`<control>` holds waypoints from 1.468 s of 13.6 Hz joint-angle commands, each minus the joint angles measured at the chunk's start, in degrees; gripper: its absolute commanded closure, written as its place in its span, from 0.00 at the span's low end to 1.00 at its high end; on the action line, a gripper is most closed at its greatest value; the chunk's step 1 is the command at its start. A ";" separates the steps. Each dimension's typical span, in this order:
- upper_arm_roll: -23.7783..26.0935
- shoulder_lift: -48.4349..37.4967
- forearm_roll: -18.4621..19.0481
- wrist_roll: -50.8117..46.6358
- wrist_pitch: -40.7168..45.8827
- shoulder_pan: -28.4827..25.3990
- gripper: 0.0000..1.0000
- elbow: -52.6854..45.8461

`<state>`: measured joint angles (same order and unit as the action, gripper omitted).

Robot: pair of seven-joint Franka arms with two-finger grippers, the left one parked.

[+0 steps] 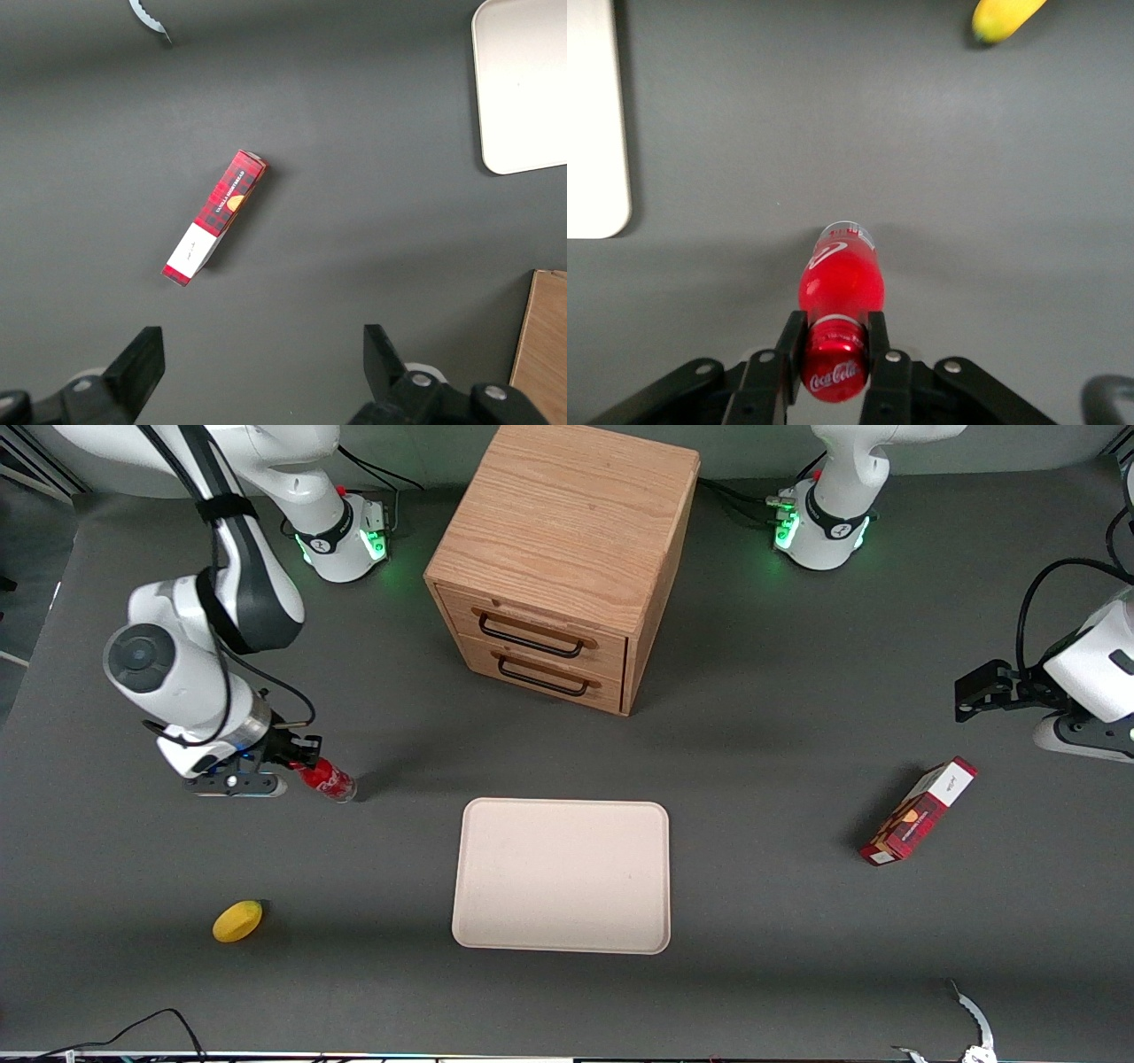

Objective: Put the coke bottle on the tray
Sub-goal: 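Close the right gripper around the bottle's cap end and lift, then carry the held bottle over to the cream tray's edge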

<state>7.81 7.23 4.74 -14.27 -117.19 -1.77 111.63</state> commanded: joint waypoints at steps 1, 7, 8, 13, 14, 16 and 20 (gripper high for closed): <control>0.19 1.99 -0.08 0.47 15.44 -0.25 1.00 -17.17; 0.10 12.80 0.36 0.39 34.21 -3.41 1.00 -46.65; 0.18 13.77 0.44 0.30 33.87 -3.59 1.00 -47.29; -1.31 23.08 0.62 -6.10 24.67 -12.72 1.00 -49.76; -1.31 25.01 0.62 -7.42 21.94 -13.86 1.00 -49.84; -1.40 28.70 1.32 -9.71 15.88 -15.80 1.00 -49.84; -5.06 34.77 2.29 -11.03 7.16 -20.36 1.00 -51.24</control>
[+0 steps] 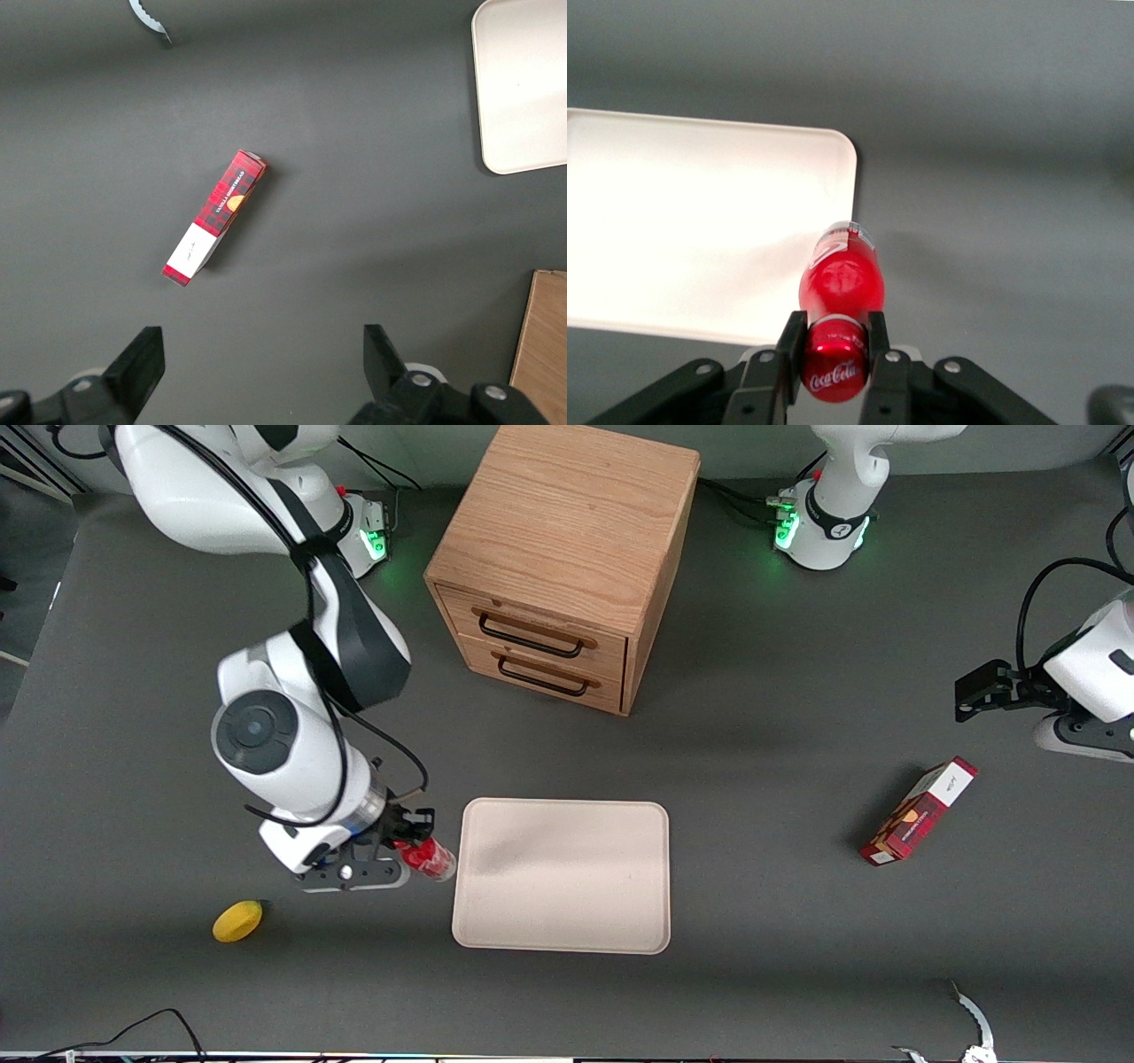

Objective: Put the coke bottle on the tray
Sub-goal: 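Carry the held bottle over to the cream tray's edge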

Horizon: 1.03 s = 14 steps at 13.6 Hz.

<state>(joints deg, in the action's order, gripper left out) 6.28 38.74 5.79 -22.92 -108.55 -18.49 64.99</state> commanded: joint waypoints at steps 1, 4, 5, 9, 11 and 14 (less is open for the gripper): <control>-5.55 5.10 1.15 -2.65 -2.44 -5.49 1.00 -5.74; -6.19 8.01 1.07 -4.58 -7.54 -6.30 1.00 -5.84; -6.19 8.80 1.06 -5.72 -8.94 -6.39 1.00 -5.93; -6.36 11.09 1.06 -7.13 -11.94 -7.27 1.00 -5.84; -6.36 11.44 1.06 -7.31 -12.03 -7.27 1.00 -5.84; -6.36 11.79 1.24 -7.66 -12.21 -7.27 0.61 -5.84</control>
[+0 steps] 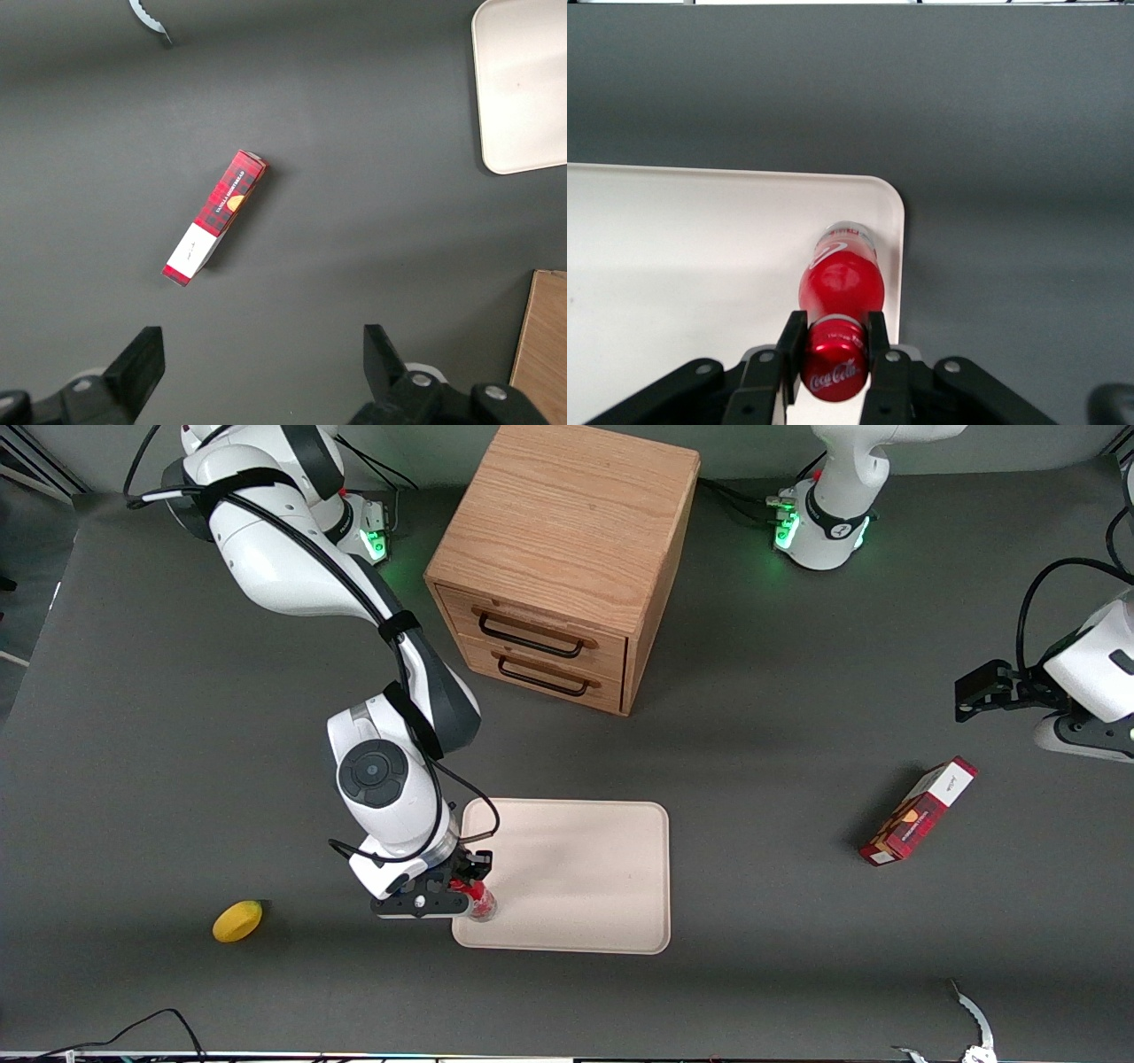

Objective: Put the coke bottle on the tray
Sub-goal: 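Carry the held bottle over to the cream tray's edge, then lower the bottle onto the tray and open the right gripper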

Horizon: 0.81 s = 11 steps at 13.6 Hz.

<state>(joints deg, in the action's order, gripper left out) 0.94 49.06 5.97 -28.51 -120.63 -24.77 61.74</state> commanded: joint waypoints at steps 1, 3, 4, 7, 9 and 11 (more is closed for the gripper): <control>-1.11 1.48 1.06 -2.34 -0.14 -1.07 0.26 -2.59; -1.11 1.48 1.06 -3.74 -0.05 -1.07 0.00 -2.59; -1.02 1.22 1.06 -3.83 0.13 -1.07 0.00 -2.59; -1.02 -2.02 1.06 -3.66 3.53 -0.89 0.00 -2.50; -0.85 -6.15 0.97 -2.87 10.03 0.16 0.00 -1.63; -0.41 -12.29 0.45 1.41 15.05 2.17 0.00 3.70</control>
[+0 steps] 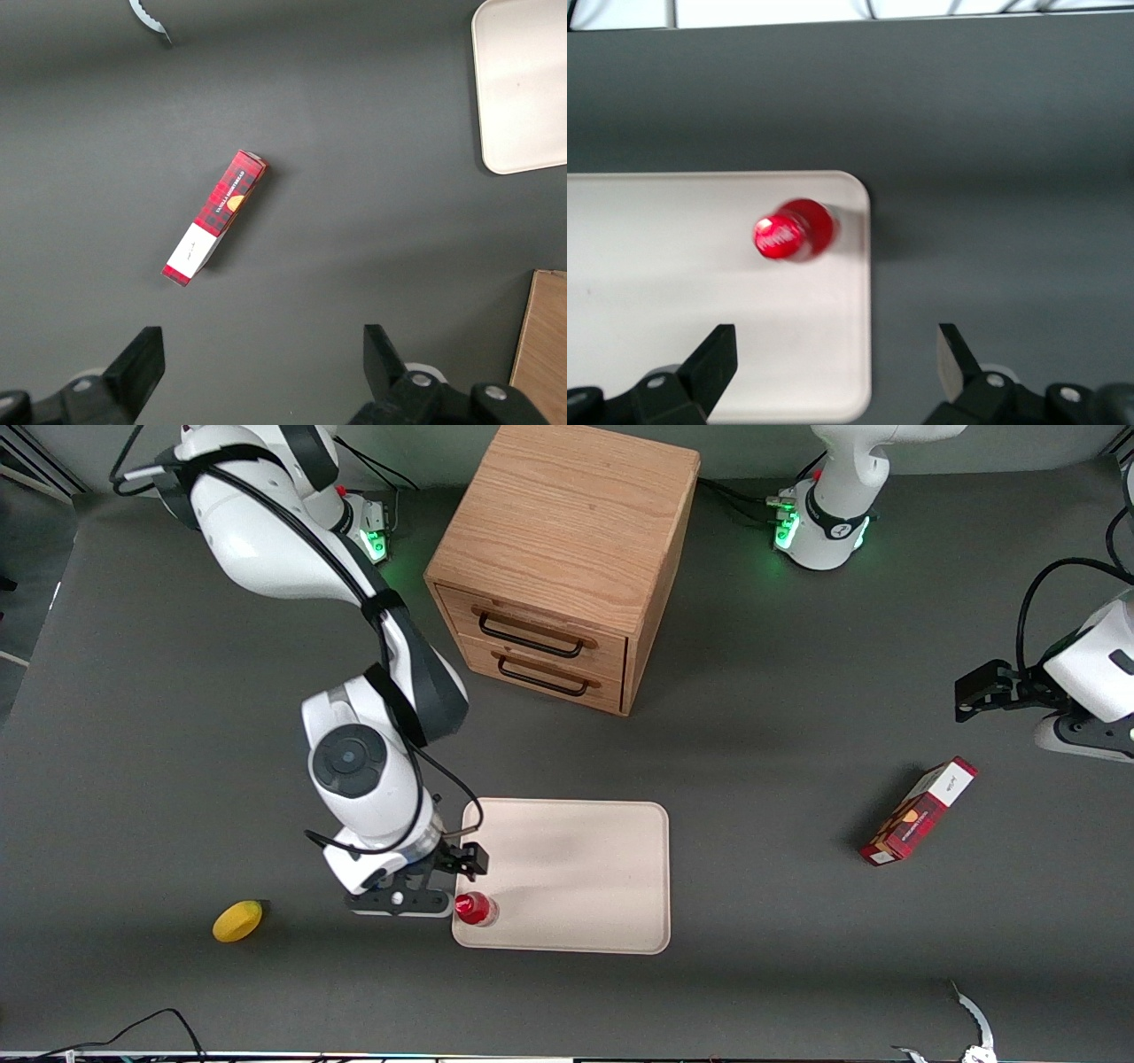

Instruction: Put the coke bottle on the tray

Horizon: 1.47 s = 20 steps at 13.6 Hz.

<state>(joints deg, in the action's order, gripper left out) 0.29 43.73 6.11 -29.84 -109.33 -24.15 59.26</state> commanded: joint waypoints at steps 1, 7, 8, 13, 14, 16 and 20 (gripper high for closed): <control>0.42 -11.25 0.13 5.11 4.38 2.95 0.00 10.49; 0.85 -37.73 -2.32 18.82 11.20 13.58 0.00 33.38; 0.86 -38.79 -2.68 21.89 14.64 15.25 0.00 32.51; 0.77 -42.41 -3.04 31.24 23.64 23.53 0.00 28.38; 0.68 -42.06 -3.04 31.15 23.55 23.53 0.00 27.24; 0.77 -40.66 -3.82 27.66 23.46 23.62 0.00 24.08; 0.51 -38.54 -4.18 26.76 23.37 22.56 0.00 22.66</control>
<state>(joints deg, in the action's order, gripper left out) 1.23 2.92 2.96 -1.66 -86.61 -1.21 84.43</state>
